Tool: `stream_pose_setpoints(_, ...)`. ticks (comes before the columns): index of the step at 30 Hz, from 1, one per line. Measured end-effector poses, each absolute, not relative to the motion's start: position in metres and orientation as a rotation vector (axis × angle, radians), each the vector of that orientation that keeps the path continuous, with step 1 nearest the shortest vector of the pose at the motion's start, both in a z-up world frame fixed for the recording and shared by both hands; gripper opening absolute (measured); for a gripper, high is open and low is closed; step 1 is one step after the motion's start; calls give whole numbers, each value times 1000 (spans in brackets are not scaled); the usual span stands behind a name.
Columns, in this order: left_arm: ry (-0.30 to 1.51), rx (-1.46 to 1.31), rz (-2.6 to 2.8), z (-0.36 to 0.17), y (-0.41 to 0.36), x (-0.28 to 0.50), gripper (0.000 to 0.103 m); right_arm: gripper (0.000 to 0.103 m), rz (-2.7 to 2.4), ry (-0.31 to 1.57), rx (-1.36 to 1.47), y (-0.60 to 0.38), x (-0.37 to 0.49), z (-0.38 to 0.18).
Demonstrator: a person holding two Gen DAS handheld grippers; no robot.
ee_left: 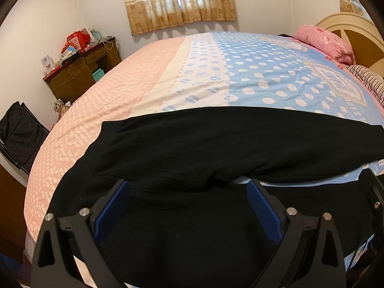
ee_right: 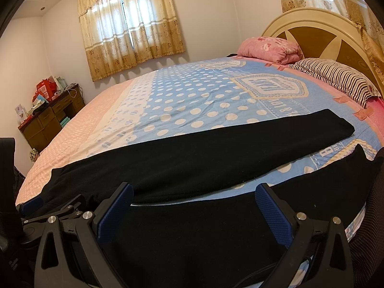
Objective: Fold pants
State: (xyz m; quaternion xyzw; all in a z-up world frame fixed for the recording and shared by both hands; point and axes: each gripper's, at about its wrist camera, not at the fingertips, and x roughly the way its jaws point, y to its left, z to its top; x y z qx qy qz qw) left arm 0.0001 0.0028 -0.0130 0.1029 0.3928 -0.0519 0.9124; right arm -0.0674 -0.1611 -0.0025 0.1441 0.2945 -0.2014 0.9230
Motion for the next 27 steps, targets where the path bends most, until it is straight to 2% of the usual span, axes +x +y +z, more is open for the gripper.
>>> stream_pose_setpoints(27,846,218,-145,-18,7,10,100,102,-366,675,298,-164,-54,-16)
